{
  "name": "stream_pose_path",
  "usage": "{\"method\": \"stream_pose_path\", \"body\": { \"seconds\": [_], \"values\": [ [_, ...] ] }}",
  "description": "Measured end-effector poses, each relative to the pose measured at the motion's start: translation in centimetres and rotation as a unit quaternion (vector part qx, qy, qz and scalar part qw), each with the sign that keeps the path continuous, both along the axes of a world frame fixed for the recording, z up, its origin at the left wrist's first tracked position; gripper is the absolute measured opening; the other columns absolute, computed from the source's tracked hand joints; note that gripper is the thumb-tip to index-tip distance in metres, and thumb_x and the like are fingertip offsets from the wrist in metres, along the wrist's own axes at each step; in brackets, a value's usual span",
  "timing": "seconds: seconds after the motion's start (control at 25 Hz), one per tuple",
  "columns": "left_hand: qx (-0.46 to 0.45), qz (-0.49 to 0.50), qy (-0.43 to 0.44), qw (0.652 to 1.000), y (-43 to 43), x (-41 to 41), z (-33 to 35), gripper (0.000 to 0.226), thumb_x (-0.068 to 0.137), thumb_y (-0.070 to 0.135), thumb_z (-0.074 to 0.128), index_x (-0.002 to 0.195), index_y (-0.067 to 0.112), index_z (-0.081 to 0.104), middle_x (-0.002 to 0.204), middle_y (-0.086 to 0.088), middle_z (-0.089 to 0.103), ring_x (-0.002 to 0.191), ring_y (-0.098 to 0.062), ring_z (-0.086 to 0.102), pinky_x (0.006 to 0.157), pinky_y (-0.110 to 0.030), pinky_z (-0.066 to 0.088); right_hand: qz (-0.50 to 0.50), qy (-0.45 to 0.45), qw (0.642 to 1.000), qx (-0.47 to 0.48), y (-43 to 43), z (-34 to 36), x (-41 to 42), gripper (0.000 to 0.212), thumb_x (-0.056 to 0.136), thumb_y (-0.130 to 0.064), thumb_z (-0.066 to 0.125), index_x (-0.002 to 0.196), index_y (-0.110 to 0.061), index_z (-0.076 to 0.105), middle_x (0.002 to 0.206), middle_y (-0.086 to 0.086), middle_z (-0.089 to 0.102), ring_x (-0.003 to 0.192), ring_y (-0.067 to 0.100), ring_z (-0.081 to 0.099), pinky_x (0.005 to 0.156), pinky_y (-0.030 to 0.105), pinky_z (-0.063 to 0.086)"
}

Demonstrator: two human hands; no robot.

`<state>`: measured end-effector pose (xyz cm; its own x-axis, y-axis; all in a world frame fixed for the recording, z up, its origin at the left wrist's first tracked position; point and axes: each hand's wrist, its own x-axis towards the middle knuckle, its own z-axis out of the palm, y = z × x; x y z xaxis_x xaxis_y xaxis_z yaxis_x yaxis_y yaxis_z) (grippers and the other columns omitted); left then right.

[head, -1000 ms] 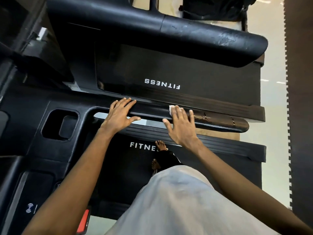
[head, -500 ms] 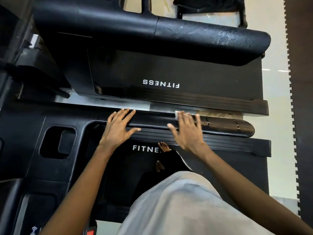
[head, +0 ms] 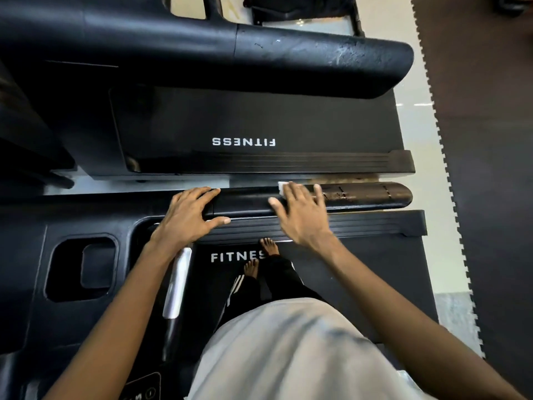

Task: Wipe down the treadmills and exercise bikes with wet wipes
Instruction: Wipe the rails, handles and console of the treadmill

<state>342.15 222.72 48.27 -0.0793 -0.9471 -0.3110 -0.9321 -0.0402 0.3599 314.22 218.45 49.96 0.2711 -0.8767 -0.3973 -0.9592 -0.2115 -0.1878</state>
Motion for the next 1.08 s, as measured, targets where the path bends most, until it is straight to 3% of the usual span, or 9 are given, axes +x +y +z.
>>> {"method": "stream_pose_path", "body": {
  "seconds": [0.2, 0.4, 0.6, 0.8, 0.96, 1.08],
  "values": [
    [-0.042, 0.0, 0.016, 0.999, 0.6, 0.1, -1.1, 0.097, 0.074, 0.088, 0.039, 0.146, 0.024, 0.052, 0.149, -0.001, 0.051, 0.139, -0.022, 0.042, 0.118, -0.041, 0.023, -0.078, 0.059, 0.995, -0.001, 0.9, 0.2, -2.2, 0.085, 0.097, -0.067, 0.003, 0.159, -0.011, 0.018, 0.166, 0.011, 0.019, 0.155, 0.025, 0.01, 0.125, 0.048, -0.005],
    [-0.028, 0.016, 0.024, 0.999, 0.6, 0.3, -0.5, 0.096, 0.075, 0.083, 0.048, 0.15, 0.022, 0.047, 0.153, 0.0, 0.047, 0.143, -0.02, 0.037, 0.119, -0.038, 0.019, 0.013, 0.006, 0.999, 0.05, 0.6, 0.6, 3.2, 0.086, 0.097, -0.069, 0.003, 0.161, -0.011, 0.011, 0.168, 0.008, 0.01, 0.155, 0.022, 0.003, 0.121, 0.042, -0.013],
    [-0.016, 0.053, 0.054, 0.997, 0.9, 1.1, -0.3, 0.097, 0.074, 0.08, 0.051, 0.147, 0.017, 0.051, 0.15, -0.002, 0.051, 0.141, -0.02, 0.04, 0.118, -0.029, 0.016, -0.037, 0.083, 0.995, 0.036, -1.2, 1.2, -2.4, 0.089, 0.092, -0.071, 0.002, 0.159, -0.016, 0.022, 0.165, 0.004, 0.023, 0.154, 0.02, 0.015, 0.123, 0.047, -0.006],
    [-0.006, 0.064, 0.04, 0.997, 0.4, 1.0, -0.1, 0.095, 0.073, 0.077, 0.054, 0.143, 0.013, 0.054, 0.146, -0.005, 0.055, 0.137, -0.022, 0.043, 0.116, -0.034, 0.019, 0.016, -0.001, 0.994, 0.112, -4.5, -0.3, 1.6, 0.09, 0.091, -0.07, 0.002, 0.153, -0.017, 0.038, 0.16, 0.004, 0.037, 0.15, 0.02, 0.026, 0.124, 0.043, -0.001],
    [0.02, 0.076, 0.034, 0.996, 0.0, 0.9, 0.1, 0.099, 0.07, 0.078, 0.057, 0.144, 0.012, 0.053, 0.147, -0.005, 0.053, 0.138, -0.021, 0.041, 0.117, -0.034, 0.018, 0.079, -0.037, 0.979, 0.185, -7.4, -1.7, 4.4, 0.068, 0.1, -0.062, 0.021, 0.149, -0.021, 0.045, 0.152, 0.0, 0.047, 0.143, 0.019, 0.039, 0.124, 0.041, 0.0],
    [0.055, 0.085, 0.036, 0.994, -0.4, 0.9, 0.4, 0.103, 0.068, 0.081, 0.056, 0.146, 0.014, 0.05, 0.15, -0.003, 0.05, 0.14, -0.02, 0.039, 0.117, -0.037, 0.02, 0.112, -0.068, 0.949, 0.286, -9.9, -2.7, 5.2, 0.052, 0.107, -0.043, 0.028, 0.155, -0.023, 0.036, 0.161, -0.003, 0.035, 0.15, 0.013, 0.024, 0.123, 0.041, -0.005]
  ]
}}
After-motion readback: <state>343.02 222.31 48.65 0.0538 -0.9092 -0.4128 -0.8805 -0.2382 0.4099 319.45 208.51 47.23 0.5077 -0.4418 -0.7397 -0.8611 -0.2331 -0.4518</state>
